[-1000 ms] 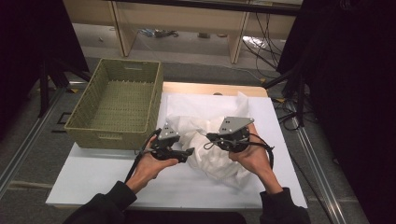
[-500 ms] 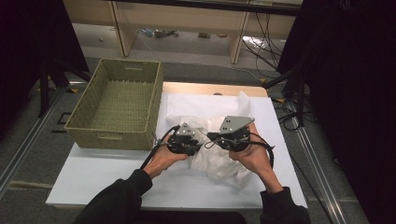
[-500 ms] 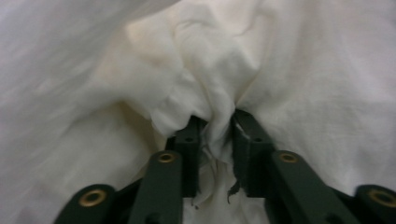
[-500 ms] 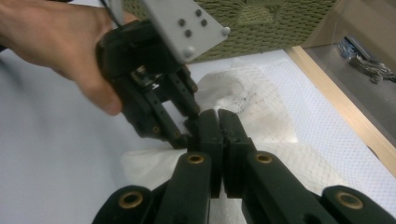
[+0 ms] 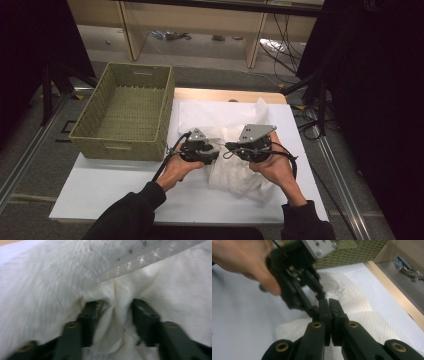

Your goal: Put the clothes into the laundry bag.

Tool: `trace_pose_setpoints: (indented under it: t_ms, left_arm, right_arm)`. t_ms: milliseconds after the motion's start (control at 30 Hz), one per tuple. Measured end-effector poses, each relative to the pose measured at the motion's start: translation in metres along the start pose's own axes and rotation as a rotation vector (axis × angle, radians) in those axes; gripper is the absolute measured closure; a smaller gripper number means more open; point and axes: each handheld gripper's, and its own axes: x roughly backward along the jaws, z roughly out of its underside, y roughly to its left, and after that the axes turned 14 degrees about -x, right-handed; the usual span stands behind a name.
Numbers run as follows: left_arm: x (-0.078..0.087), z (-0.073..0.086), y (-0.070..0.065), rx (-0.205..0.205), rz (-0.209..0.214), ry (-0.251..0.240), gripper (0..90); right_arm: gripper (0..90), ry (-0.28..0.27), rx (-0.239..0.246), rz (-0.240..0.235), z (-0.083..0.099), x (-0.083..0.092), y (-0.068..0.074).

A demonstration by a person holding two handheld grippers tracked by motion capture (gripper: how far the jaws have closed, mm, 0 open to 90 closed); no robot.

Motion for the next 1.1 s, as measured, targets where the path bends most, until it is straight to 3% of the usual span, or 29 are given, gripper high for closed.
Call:
trace_pose_setpoints:
  t_ms: [100,167,233,333,533,600,667,700,767,833,867,967,1033,1067,1100]
  left_arm:
    - [0.019,0.006,0.006,0.026,-0.013,0.02,41.7]
    - [0.024,0.011,0.011,0.048,-0.033,0.061,39.2]
    - [0.021,0.017,0.015,0.078,-0.022,0.088,38.4]
    - [0.008,0.021,0.017,0.077,-0.034,0.111,35.6]
    - [-0.019,0.021,0.016,0.139,-0.026,0.141,27.4]
    - [-0.023,0.02,0.018,0.19,0.001,0.124,35.8]
    - [-0.025,0.02,0.016,0.232,0.041,0.091,54.9]
    - [-0.024,0.019,0.015,0.22,0.044,0.083,63.2]
    - [-0.022,0.016,0.011,0.143,0.044,0.071,72.6]
    - [-0.02,0.01,0.005,0.071,0.012,0.044,74.9]
    - [-0.019,0.006,0.004,0.032,0.024,0.041,75.4]
    - [-0.022,-0.001,0.002,0.015,0.033,0.002,76.0]
    - [-0.024,-0.001,0.004,-0.041,0.037,-0.039,76.0]
    - [-0.026,0.0,0.006,-0.037,0.036,-0.042,76.0]
    - [-0.029,0.003,0.01,-0.041,0.028,-0.015,75.6]
  right_arm:
    - [90.0,-0.005,0.001,0.005,0.0,0.0,-0.001]
    - [90.0,-0.001,-0.021,0.008,0.0,0.001,0.0]
    - [90.0,0.0,0.001,0.006,-0.001,-0.002,0.001]
    - [90.0,0.003,0.008,0.005,-0.002,-0.003,0.002]
    - [90.0,0.004,-0.009,0.006,-0.001,-0.002,0.001]
    - [90.0,0.005,-0.005,0.003,-0.001,-0.002,0.001]
    - [90.0,0.007,-0.015,0.004,-0.001,-0.002,0.002]
    - [90.0,0.006,-0.016,0.007,-0.001,-0.002,0.002]
    - [90.0,0.002,-0.003,0.005,-0.001,-0.001,0.001]
    - [90.0,0.002,0.006,0.003,-0.001,-0.002,0.0]
    - [90.0,0.007,-0.007,0.003,-0.001,-0.001,0.002]
    - [90.0,0.01,0.008,-0.01,-0.002,-0.002,0.004]
    - [90.0,0.011,0.012,-0.009,-0.002,-0.002,0.004]
    - [90.0,0.011,0.012,-0.011,-0.002,-0.002,0.004]
    - [90.0,0.013,-0.004,-0.01,-0.001,-0.001,0.004]
